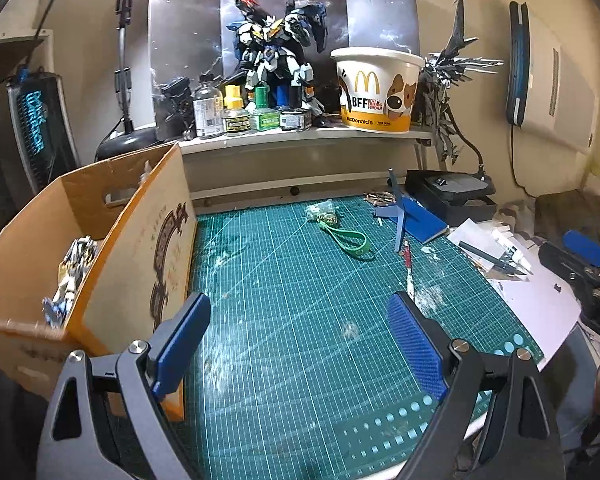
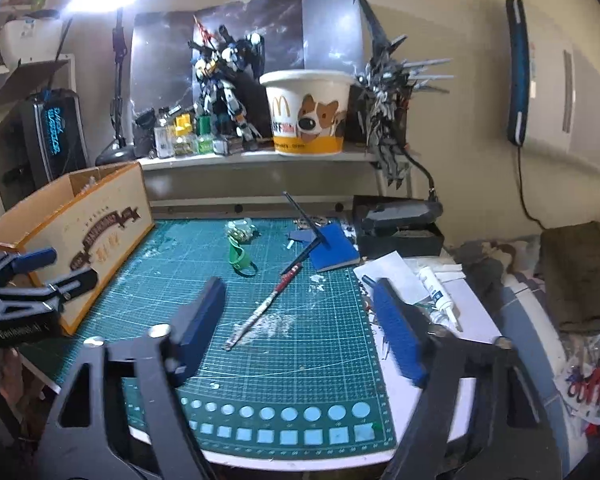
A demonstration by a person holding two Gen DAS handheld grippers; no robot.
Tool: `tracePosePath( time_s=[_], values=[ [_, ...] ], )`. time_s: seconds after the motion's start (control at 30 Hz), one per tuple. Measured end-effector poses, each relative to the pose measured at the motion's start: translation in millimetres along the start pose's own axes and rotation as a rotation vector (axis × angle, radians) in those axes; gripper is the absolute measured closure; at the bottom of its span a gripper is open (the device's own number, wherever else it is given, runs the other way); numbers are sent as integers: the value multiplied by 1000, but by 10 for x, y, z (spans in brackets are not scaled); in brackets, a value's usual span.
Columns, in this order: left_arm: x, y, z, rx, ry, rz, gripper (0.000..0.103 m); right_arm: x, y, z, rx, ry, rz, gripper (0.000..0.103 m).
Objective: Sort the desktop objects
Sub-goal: 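Reach the right gripper down and close it on the blue plastic piece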
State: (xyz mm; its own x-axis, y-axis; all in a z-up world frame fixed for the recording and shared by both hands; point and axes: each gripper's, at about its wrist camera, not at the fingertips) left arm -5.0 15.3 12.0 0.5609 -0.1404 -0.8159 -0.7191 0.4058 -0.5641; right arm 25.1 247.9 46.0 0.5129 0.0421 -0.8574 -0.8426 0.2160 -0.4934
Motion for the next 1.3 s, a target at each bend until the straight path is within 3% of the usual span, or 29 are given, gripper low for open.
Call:
tracePosePath(
  time_s=[0.13,0.5,0.7,0.8,0.83,0.87,1.03,1.13,1.3],
  values=[
    [-153,281,-102,25,20,-10,12,-40,312,12,-13,-25,-32,54],
    [-485,996,-304,4,26,-59,12,-689,1584,-369,-115,-171,-43,55],
    [-537,1291,-378,-12,11,-93,12,-813,2256,-781,-90,-321,-49,57],
    [-578,1456,-401,-17,-3,-111,12,-773,2488,-878,-45,-362,-73,72],
    [-597,1514,-409,-14,-9,-115,12,-759,2564,-908,-30,-375,-82,81],
    [-615,1574,-415,-10,-15,-120,12,-744,2596,-889,-25,-364,-89,89],
    [-724,1903,-424,14,-39,-145,12,-717,2639,-693,-44,-252,-106,95],
    [-797,2169,-402,14,-29,-162,12,-745,2551,-502,-83,-136,-44,96],
    [-851,2563,-413,23,-64,-204,12,-684,2547,-402,-96,-99,-38,96]
  ],
)
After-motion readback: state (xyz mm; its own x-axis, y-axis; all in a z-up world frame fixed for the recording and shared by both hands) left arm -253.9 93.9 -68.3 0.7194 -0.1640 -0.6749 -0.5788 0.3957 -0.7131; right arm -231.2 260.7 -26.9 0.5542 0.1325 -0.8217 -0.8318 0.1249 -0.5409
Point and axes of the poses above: each gripper's, at about its wrist camera, not at the fingertips, and y roughly the way its jaws point, z to its right, x to its underside, and after that the axes turned 15 degrees about x, right-handed
